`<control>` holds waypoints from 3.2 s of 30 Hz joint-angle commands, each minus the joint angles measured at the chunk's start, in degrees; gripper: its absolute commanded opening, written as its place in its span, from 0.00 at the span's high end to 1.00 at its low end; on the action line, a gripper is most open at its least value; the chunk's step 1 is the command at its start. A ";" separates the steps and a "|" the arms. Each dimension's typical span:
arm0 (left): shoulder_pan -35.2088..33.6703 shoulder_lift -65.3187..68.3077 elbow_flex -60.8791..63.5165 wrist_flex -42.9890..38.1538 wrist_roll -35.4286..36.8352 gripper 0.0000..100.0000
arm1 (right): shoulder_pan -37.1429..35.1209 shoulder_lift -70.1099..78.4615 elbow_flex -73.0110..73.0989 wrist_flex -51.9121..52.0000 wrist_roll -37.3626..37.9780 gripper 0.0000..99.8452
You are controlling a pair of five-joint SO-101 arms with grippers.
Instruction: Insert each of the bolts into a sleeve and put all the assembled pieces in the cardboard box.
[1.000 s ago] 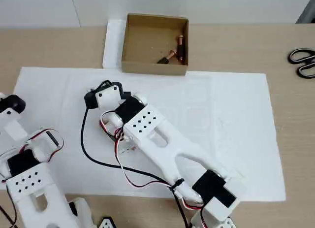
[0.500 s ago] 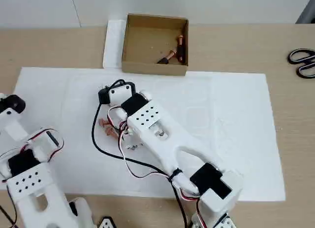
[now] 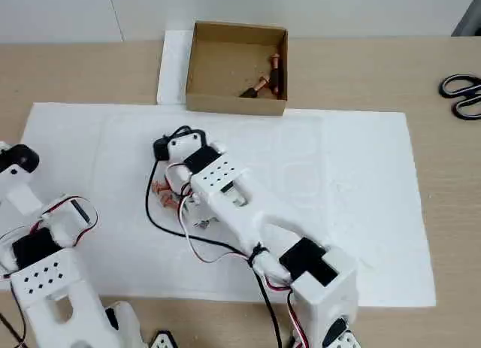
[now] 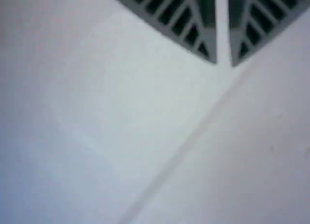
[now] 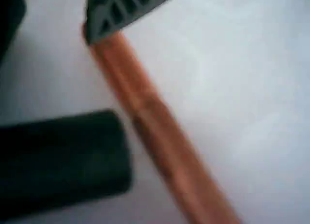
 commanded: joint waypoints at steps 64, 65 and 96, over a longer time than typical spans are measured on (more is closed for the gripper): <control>21.80 3.52 -12.79 -3.78 23.56 0.99 | 13.58 -20.00 -14.33 10.24 -0.35 1.00; 22.24 4.92 -13.49 -6.33 25.67 0.99 | 13.58 -20.00 -14.24 9.71 -0.35 1.00; 34.90 44.84 -40.40 -5.19 55.21 0.99 | 18.24 -14.90 -14.33 6.20 -0.26 1.00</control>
